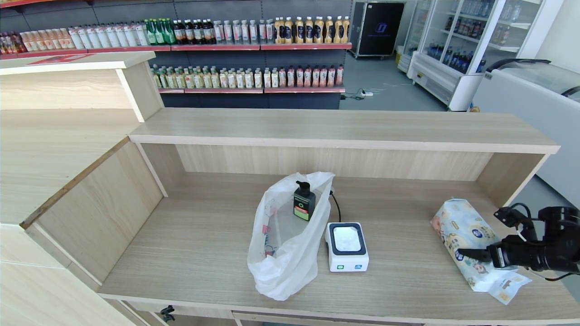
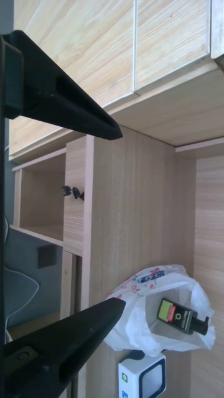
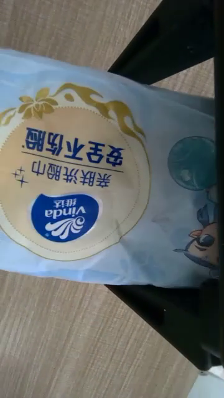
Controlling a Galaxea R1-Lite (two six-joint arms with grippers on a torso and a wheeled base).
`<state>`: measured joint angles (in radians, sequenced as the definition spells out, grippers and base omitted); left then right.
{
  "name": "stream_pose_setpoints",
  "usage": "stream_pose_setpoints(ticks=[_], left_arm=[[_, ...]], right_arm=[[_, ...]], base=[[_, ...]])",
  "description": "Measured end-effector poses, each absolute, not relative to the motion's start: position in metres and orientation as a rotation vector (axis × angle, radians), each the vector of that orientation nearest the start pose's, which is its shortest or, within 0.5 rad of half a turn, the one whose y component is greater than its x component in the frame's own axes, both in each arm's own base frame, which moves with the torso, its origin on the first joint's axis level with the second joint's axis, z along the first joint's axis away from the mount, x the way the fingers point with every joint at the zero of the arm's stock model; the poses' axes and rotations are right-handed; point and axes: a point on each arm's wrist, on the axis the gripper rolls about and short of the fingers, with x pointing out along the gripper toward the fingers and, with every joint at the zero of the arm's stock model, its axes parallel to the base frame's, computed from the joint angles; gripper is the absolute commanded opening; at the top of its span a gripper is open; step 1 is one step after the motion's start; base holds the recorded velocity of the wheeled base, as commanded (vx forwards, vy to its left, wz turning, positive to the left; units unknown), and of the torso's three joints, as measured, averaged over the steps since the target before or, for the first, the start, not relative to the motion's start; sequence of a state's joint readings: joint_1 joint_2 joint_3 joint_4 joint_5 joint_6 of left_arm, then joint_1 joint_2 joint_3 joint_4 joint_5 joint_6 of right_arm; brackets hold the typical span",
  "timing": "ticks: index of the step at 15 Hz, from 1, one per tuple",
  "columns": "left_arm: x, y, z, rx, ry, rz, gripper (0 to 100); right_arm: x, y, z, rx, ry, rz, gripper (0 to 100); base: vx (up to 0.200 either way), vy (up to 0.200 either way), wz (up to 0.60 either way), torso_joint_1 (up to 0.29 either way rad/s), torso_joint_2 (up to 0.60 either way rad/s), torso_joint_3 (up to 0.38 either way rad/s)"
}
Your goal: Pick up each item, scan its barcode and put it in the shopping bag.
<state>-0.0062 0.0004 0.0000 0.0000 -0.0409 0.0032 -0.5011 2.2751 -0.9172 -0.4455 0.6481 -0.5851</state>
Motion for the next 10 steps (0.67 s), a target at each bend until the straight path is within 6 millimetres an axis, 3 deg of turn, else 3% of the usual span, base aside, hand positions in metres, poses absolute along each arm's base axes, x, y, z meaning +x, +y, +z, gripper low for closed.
stream_pose_setpoints(ticks=[6,8,10], left_arm=[[-0.023,-0.001,0.075,0.003,0.000,-0.047,100],[-0.023,-0.001,0.075,0.003,0.000,-0.047,100],[-0.023,-0.001,0.075,0.003,0.000,-0.047,100]], right_arm=[[0.330,-0.165,-0.012,-0.212,0.664,0.398,0],[0.328,-0.166,-0.003,-0.301,0.640,0.414,0],[0.320,-0.171,0.024,-0.466,0.575,0.415,0]], base=[[0.000,0.000,0.00,0.000,0.00,0.000],[0.000,0.000,0.00,0.000,0.00,0.000],[0.000,0.000,0.00,0.000,0.00,0.000]])
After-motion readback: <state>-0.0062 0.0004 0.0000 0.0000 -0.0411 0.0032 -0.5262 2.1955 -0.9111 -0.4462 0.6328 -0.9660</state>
